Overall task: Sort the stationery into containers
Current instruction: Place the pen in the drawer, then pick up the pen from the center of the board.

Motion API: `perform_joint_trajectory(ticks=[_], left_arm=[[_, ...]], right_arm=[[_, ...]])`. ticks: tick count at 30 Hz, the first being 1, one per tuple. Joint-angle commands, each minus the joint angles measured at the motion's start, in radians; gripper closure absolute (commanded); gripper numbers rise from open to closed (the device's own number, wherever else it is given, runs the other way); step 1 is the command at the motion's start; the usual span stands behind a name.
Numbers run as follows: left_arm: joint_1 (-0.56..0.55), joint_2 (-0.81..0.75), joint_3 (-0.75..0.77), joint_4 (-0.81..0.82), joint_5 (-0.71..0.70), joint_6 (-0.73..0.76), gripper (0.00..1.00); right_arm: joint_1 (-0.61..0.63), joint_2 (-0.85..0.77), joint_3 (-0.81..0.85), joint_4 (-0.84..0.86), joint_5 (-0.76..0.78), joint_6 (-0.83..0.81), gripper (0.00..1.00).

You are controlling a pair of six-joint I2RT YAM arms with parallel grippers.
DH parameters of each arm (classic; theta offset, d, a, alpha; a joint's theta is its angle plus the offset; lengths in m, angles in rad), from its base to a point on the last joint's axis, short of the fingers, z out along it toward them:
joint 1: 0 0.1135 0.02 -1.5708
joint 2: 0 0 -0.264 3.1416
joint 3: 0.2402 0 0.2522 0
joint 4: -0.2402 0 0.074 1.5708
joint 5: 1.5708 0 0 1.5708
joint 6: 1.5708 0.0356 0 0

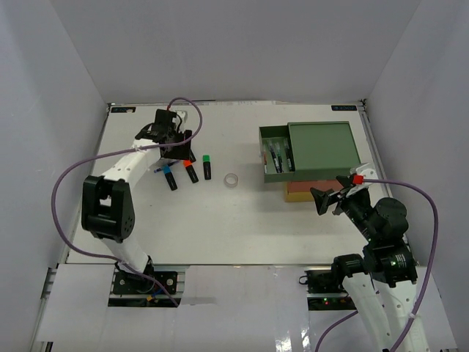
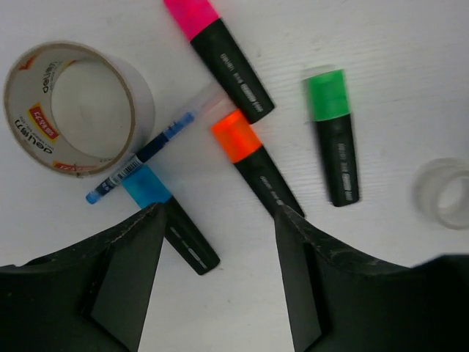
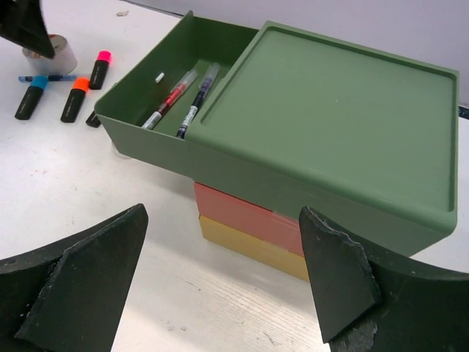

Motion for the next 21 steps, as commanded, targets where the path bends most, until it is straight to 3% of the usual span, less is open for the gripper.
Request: perform_joint_trajectory(ticks=[1,9,21], left_arm=[[0.059,0.083,0.041,0.023,0.038,0.121,0.29],[0.115,0.184,0.043,0.051,0.101,0.173,0.39],[0.153,0.287,0.089,0.086,0.115,0.199,0.40]], right_arm=[[0.022,-0.010,-0.016,0.054,-0.048,-0.015,0.10],[0.064,-0.024,-0.047,0.066,-0.052,-0.035,0.10],[0.080,-0.018,-0.068,0.083,-0.039,-0.052,0.10]])
